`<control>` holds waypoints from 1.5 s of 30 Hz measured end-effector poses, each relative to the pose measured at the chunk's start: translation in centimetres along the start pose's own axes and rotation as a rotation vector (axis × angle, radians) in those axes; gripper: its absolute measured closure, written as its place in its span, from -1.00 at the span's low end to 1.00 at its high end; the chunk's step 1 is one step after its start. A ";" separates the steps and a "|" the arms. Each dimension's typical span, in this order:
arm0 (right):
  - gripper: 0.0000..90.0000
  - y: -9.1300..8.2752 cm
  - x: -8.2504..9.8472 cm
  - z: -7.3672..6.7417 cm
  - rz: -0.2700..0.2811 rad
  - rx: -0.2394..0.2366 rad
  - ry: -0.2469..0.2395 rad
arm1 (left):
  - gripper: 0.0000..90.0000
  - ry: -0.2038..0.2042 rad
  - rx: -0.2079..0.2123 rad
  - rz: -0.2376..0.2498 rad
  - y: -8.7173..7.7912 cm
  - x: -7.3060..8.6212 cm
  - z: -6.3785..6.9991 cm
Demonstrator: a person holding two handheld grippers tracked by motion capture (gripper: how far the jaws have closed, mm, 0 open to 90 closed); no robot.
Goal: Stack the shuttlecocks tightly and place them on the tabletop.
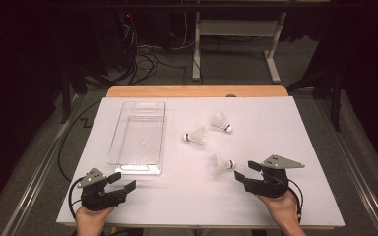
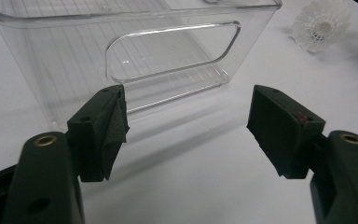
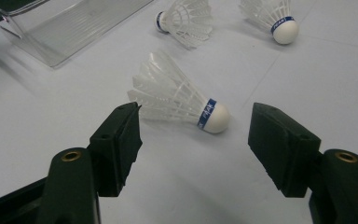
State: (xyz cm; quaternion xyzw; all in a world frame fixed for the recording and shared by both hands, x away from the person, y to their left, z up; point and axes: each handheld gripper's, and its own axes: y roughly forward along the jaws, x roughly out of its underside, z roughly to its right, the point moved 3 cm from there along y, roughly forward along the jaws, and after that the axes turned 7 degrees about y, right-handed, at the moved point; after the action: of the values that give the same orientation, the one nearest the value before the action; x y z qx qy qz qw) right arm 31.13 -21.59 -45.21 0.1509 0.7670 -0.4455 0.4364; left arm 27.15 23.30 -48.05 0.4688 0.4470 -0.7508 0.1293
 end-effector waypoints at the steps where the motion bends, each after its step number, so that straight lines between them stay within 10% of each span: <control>1: -0.22 0.1 -0.1 -0.1 0.002 -0.003 -0.003 | -0.34 0.003 -0.003 0.002 0.0 0.0 0.0; 45: 0.00 4.4 -4.6 -3.3 -0.198 -0.005 -0.017 | -0.35 0.021 -0.014 -0.004 0.4 -0.1 0.3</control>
State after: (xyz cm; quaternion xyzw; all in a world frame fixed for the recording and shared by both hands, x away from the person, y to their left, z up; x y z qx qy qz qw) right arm 34.74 -15.67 -43.19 0.0694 0.7754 -0.4860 0.3972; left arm 27.23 22.81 -48.15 0.4747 0.4547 -0.7429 0.1262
